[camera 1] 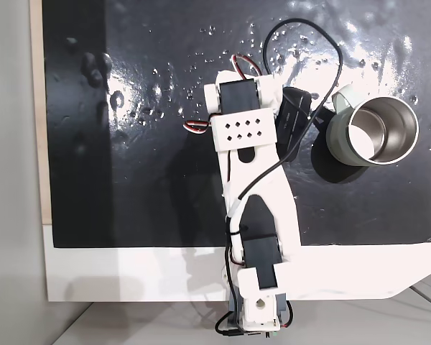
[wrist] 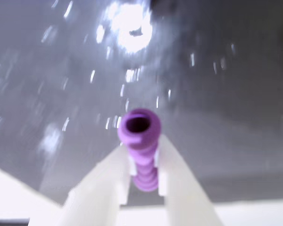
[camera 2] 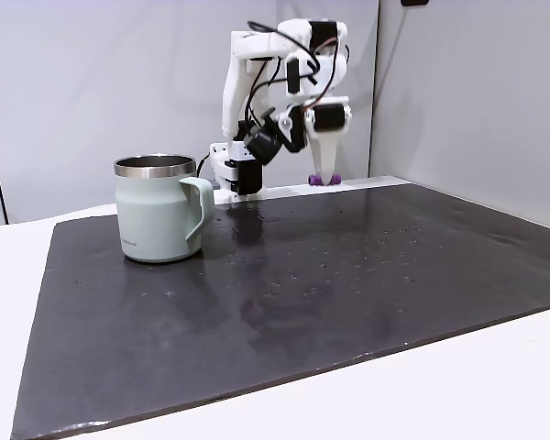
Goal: Grasp a pengrip and put it in the cup.
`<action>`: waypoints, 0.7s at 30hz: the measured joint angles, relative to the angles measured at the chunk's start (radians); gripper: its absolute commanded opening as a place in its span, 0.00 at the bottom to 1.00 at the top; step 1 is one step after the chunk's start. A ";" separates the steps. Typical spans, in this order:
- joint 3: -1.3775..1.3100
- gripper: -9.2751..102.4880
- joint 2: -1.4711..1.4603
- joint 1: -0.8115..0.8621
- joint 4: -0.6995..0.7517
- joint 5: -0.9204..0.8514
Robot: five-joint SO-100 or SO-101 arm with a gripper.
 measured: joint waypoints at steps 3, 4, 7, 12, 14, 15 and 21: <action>-0.048 0.08 0.098 0.000 0.069 -0.020; -0.049 0.08 0.133 0.000 0.075 -0.026; -0.044 0.08 0.221 0.008 0.080 -0.044; -0.041 0.08 0.311 0.048 0.080 -0.086; -0.041 0.08 0.322 0.072 0.083 -0.103; -0.041 0.08 0.324 0.086 0.083 -0.109; -0.041 0.08 0.328 0.252 0.083 -0.181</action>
